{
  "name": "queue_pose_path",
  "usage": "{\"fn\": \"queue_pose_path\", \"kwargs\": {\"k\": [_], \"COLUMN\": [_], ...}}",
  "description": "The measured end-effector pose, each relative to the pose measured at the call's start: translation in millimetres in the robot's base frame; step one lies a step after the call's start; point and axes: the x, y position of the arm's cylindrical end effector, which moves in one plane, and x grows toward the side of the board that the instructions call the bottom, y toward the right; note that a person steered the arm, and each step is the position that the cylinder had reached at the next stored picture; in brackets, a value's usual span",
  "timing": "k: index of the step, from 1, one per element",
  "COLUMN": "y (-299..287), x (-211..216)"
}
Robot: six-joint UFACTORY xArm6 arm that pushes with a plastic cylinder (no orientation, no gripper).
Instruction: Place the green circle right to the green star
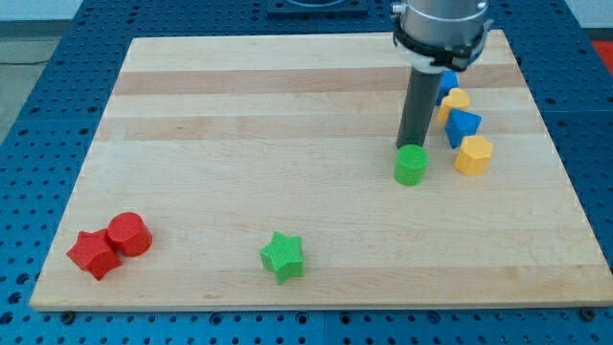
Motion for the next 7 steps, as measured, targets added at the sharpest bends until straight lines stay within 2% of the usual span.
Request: {"fn": "queue_pose_path", "kwargs": {"k": [1, 4, 7], "y": [-12.0, 24.5, -27.2], "x": [28.7, 72.1, 100.9]}}
